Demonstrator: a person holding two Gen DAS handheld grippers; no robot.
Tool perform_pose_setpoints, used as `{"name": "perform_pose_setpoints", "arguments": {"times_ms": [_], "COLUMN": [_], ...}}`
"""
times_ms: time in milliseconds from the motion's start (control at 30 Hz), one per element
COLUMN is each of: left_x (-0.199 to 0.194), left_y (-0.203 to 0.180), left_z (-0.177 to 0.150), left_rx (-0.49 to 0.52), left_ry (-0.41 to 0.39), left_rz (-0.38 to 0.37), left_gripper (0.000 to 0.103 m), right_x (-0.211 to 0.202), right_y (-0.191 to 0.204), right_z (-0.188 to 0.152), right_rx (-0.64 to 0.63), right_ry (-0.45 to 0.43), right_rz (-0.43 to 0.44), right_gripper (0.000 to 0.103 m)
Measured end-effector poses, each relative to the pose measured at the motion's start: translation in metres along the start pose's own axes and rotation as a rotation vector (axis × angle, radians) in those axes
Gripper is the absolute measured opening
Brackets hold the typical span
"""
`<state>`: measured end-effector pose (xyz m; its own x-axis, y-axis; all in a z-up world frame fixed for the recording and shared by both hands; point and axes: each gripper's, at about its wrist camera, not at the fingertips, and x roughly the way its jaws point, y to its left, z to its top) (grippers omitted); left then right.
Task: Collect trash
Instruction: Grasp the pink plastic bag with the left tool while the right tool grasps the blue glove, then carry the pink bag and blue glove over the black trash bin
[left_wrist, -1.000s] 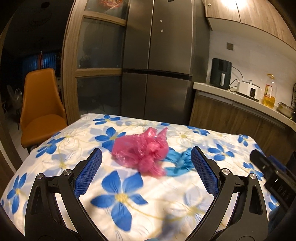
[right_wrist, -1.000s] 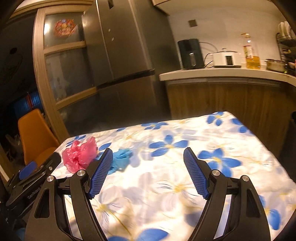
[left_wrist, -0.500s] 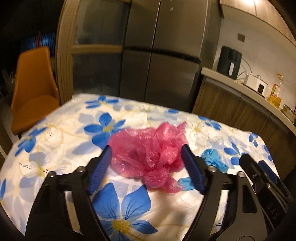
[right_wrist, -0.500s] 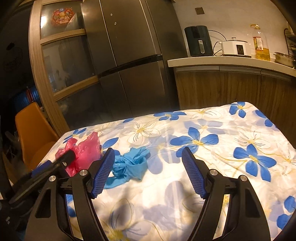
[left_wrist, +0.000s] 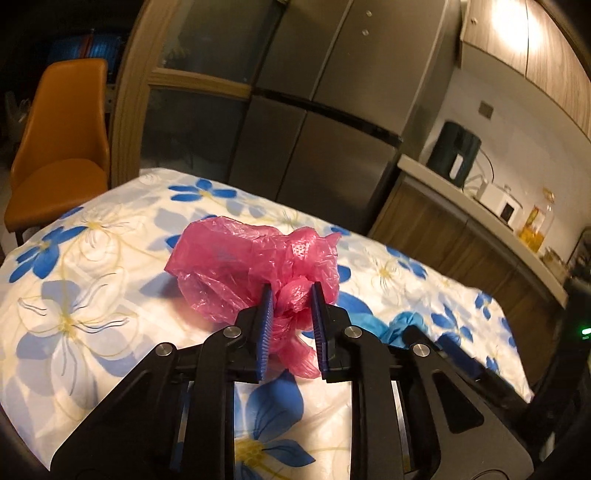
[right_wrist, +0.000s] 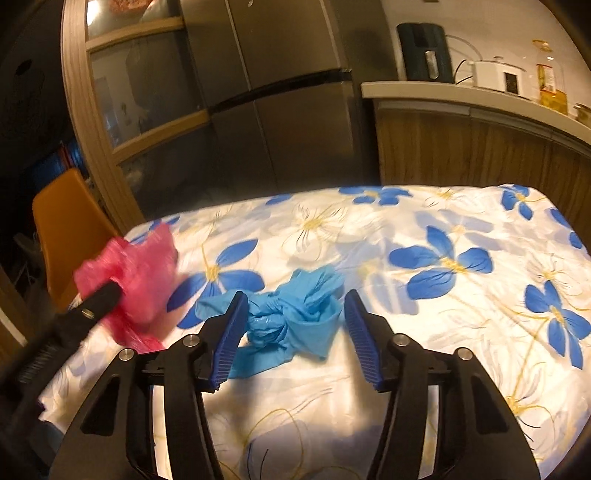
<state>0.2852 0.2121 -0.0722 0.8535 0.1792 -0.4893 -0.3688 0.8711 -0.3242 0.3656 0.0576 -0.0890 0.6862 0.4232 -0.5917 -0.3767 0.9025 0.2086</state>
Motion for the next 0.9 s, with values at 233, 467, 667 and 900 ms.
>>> {"name": "perform_pose_setpoints", "arguments": {"times_ms": [233,467,667,900], "left_x": [-0.009,-0.022,-0.040,-0.063], "left_y": [-0.002,-0.005,-0.014,-0.033], "left_z": [0.002,-0.002,-0.007,-0.016], "left_rx": [0.010,0.036,0.065,0.104], "left_ry": [-0.021,-0.028,-0.026,-0.032], "left_rz": [0.001,0.014,0.032,0.029], "left_gripper": [0.019,0.019,0.019,0.019], "right_x": [0.006,-0.015,-0.055,-0.105], "right_y": [0.008,0.008,0.002,-0.015], "right_z": [-0.002,0.000,0.001,0.003], "right_rx": [-0.045,-0.049,-0.060,-0.051], "right_ry": [0.041,-0.010,-0.084,-0.157], "right_rz": [0.032,0.071,0.079,0.084], "right_gripper": [0.023,0.008,0.007,0.006]}}
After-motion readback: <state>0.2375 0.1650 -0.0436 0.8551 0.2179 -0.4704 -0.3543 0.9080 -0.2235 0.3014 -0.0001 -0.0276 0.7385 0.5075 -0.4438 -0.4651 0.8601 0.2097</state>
